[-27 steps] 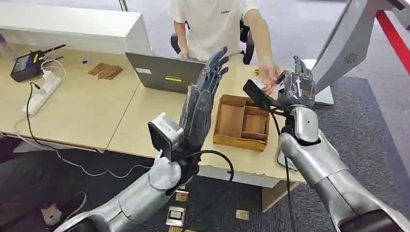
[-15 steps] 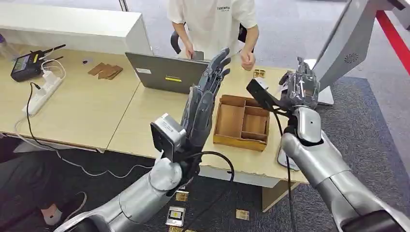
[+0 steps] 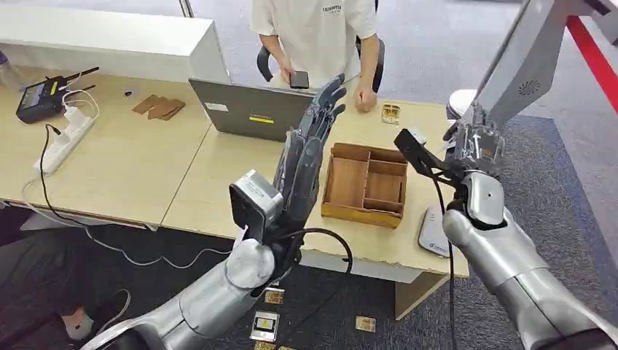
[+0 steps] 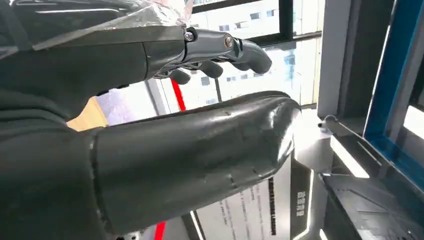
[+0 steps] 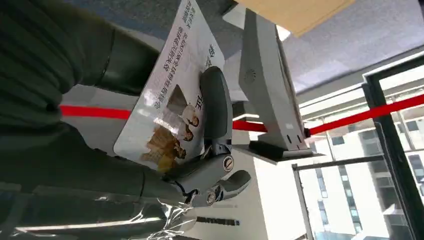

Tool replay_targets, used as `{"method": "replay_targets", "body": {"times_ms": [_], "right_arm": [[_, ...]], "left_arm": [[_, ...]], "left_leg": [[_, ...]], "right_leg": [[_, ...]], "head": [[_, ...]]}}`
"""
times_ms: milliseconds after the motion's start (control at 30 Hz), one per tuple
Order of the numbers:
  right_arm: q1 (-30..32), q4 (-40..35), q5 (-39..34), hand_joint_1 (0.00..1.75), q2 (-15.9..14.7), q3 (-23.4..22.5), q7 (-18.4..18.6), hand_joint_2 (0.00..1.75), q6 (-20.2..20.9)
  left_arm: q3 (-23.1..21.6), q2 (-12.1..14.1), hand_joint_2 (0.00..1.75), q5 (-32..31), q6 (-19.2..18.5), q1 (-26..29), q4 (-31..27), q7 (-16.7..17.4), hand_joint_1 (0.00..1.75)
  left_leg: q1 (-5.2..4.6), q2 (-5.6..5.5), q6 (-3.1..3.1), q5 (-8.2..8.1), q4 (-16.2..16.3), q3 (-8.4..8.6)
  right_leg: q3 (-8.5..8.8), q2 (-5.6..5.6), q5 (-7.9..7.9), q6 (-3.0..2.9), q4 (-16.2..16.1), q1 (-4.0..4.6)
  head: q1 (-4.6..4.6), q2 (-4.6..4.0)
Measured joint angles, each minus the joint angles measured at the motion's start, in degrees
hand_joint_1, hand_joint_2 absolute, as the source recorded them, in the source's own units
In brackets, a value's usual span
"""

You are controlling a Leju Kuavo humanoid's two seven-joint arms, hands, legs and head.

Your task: Pass the card to the sensor for recognition and then transmit it.

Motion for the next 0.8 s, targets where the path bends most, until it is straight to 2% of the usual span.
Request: {"method": "replay_targets", "body": {"times_ms": [100,167,300,500,800], "right_arm": [[0.9,-0.3,-0.2,1.75,-1.5,-0.1,0.3,1.75,0.0],[3.9,-0.6,-1.3,1.75,-5.1,-0.5,0.7,1.75,-0.1],[5.3,-0.6,-1.9,1.75,-6.6,-0.7,0.7,1.75,-0.2],[7.8,-0.6,-2.6,1.75,-7.8,-1.3,0.0,1.75,-0.4],[11.1,-0.6,-4.2,1.75,-7.9,-1.5,-1.0,1.75,-1.5]], "left_arm": [[-0.1,0.2,0.00,-0.2,0.6,0.0,0.0,0.4,0.00],[-0.3,1.0,0.00,-0.9,1.9,0.1,-0.5,1.1,0.00],[-0.3,1.3,0.00,-1.1,1.9,0.1,-0.7,1.4,0.00],[-0.3,1.8,0.00,-1.6,2.4,0.1,-1.0,2.1,0.00],[-0.3,2.4,0.00,-2.4,3.2,0.2,-1.4,3.1,0.00]], "left_leg": [[0.00,0.00,0.00,0.00,0.0,0.00],[0.00,0.00,0.00,0.00,0.0,-0.01],[0.00,-0.01,0.00,0.00,0.0,-0.01],[0.00,0.00,0.02,-0.01,0.0,-0.01],[0.00,0.00,0.02,-0.01,0.0,-0.01]], "right_leg": [[0.01,0.00,0.00,0.00,0.0,0.00],[0.00,0.00,0.00,0.00,0.0,0.00],[0.01,0.00,0.00,0.00,0.0,0.00],[0.01,-0.01,0.00,0.00,0.0,0.00],[0.01,0.00,0.00,0.00,0.0,0.00]], "head": [[0.00,0.00],[0.00,0.00],[0.00,0.00],[0.00,0.00],[0.00,0.00]]}}
